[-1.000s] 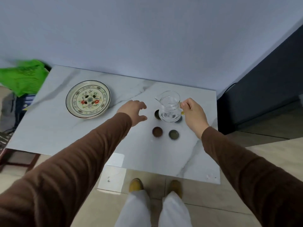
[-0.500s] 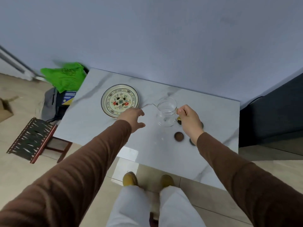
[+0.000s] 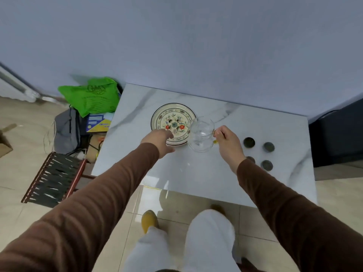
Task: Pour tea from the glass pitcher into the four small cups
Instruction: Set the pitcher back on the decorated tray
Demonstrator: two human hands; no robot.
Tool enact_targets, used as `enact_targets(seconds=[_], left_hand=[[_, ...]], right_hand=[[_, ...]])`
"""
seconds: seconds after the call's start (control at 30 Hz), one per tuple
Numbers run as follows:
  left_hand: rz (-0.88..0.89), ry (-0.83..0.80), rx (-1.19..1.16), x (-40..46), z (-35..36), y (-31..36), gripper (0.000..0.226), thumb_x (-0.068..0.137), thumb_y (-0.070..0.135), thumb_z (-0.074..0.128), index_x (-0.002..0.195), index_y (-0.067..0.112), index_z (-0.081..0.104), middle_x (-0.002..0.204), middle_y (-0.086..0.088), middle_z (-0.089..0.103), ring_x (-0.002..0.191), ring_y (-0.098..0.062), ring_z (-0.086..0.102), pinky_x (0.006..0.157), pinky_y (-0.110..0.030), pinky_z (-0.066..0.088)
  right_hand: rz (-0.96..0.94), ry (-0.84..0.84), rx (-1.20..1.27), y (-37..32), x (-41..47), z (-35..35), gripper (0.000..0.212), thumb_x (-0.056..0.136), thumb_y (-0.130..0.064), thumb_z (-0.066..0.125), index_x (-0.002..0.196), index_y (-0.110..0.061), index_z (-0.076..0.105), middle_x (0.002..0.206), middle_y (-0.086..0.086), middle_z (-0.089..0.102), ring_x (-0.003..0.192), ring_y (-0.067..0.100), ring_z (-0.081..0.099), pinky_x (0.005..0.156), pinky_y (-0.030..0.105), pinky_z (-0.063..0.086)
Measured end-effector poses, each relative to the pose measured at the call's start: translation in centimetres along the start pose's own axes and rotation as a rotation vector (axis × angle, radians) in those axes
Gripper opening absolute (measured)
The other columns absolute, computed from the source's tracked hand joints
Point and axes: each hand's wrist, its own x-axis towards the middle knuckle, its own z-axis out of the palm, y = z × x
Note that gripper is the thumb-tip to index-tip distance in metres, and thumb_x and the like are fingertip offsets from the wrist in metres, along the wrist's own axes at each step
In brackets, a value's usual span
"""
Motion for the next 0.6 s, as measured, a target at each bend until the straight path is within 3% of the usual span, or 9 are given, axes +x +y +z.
enact_targets(seconds=[0.23, 0.43, 0.6], left_hand=[[0.038, -0.065, 0.021, 3.2, -0.6, -4.2, 0.050, 0.080, 0.042, 0.066, 0.126, 0.025, 0.056, 0.129, 0.000, 0.058, 0.122, -0.023, 0.049, 0.099, -0.041, 0.045], [0.030, -0.122, 0.063, 8.5, 0.8, -5.8, 0.045, 0.081, 0.039, 0.064, 0.123, 0.024, 0.057, 0.127, -0.002, 0.058, 0.121, -0.024, 0.049, 0.097, -0.041, 0.046], [0.039, -0.164, 0.113, 13.2, 2.9, -6.9, 0.049, 0.082, 0.040, 0.063, 0.127, 0.024, 0.054, 0.128, -0.004, 0.057, 0.124, -0.026, 0.047, 0.097, -0.038, 0.045]], right_hand=[[0.072, 0.037, 0.050, -0.9, 2.3, 5.8, 0.023, 0.099, -0.015, 0.040, 0.078, -0.012, 0.047, 0.073, 0.000, 0.047, 0.064, 0.012, 0.038, 0.061, 0.031, 0.030], [0.140, 0.023, 0.062, 1.7, 8.8, 9.4, 0.029, 0.099, -0.015, 0.039, 0.071, -0.021, 0.043, 0.074, -0.001, 0.048, 0.064, 0.012, 0.040, 0.062, 0.030, 0.032], [0.188, 0.036, 0.090, 4.6, 14.2, 12.5, 0.026, 0.098, -0.014, 0.042, 0.073, -0.018, 0.047, 0.077, 0.001, 0.051, 0.072, 0.016, 0.043, 0.069, 0.031, 0.035]])
